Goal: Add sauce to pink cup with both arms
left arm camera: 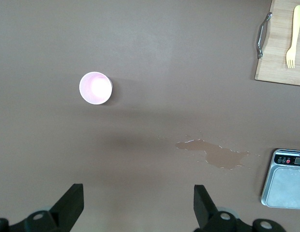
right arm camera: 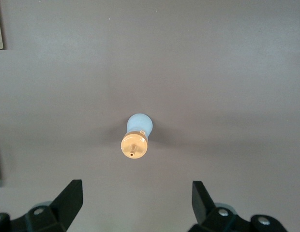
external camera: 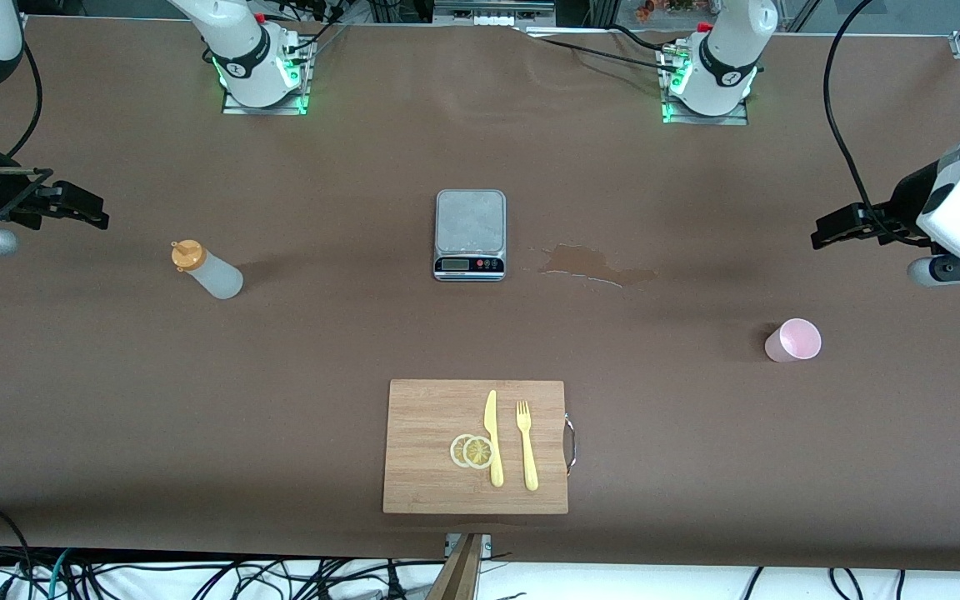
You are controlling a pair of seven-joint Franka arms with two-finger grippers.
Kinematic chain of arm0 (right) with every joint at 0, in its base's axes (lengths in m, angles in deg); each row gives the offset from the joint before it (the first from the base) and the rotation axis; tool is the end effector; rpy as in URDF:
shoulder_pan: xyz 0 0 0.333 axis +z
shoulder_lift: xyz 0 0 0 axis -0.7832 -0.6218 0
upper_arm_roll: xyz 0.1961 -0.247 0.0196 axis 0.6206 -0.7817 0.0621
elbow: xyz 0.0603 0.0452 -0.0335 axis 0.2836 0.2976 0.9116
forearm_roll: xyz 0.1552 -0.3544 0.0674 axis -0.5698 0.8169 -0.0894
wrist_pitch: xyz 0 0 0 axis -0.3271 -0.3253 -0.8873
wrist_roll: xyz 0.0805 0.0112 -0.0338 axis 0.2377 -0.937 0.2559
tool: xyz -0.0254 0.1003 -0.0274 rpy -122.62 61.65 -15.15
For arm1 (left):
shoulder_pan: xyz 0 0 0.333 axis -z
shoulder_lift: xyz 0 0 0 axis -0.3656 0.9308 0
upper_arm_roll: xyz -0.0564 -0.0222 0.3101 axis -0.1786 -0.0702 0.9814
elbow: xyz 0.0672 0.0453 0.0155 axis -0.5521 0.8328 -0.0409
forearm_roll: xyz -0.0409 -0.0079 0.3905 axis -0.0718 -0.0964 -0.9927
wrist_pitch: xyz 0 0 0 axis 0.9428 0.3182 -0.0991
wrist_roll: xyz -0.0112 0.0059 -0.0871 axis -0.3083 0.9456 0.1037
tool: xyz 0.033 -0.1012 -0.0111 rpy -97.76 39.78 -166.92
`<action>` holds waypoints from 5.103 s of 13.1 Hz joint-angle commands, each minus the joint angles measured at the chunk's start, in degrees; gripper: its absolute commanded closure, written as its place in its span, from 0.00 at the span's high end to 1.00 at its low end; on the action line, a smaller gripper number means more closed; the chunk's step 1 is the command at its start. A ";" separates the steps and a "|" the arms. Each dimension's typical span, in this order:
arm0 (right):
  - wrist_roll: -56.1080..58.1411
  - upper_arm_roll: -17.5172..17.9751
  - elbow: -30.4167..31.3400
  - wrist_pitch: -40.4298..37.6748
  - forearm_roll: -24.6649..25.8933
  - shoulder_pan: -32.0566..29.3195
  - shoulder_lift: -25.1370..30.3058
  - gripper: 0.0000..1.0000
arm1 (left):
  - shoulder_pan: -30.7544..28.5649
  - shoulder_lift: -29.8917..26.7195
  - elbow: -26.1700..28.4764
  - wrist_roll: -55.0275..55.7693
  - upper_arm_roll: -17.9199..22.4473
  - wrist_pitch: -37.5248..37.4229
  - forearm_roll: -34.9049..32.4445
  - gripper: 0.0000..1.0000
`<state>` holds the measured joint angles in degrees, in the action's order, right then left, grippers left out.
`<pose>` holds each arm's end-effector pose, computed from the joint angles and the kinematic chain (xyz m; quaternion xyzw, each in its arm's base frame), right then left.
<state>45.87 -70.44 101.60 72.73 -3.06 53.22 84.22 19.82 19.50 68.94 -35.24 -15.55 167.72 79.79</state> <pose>0.5654 -0.0273 0.5466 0.9991 0.0081 -0.0411 0.0010 0.5912 -0.0227 0.5677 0.9951 0.0652 -0.0651 0.0363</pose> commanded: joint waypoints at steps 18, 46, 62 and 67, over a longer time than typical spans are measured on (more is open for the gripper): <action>-0.19 0.16 -0.69 -0.94 -0.82 -0.18 0.02 1.00 | -10.50 9.57 22.63 -17.70 0.59 34.85 -6.64 0.99; -0.18 0.16 -0.78 -0.85 -1.26 -0.18 -0.07 1.00 | -11.21 20.30 21.24 -20.34 1.82 46.58 -4.36 0.29; -0.19 0.16 -0.78 -0.94 -1.26 -0.18 -0.07 1.00 | -2.61 17.58 15.53 -15.09 1.11 34.19 5.31 0.00; -0.19 0.16 -0.78 -0.85 -1.26 -0.18 -0.07 1.00 | 11.09 14.06 15.62 -2.80 1.03 32.79 5.31 0.00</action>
<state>45.87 -70.44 101.60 72.71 -3.47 53.22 84.21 25.42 35.75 84.16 -43.43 -15.49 201.95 83.96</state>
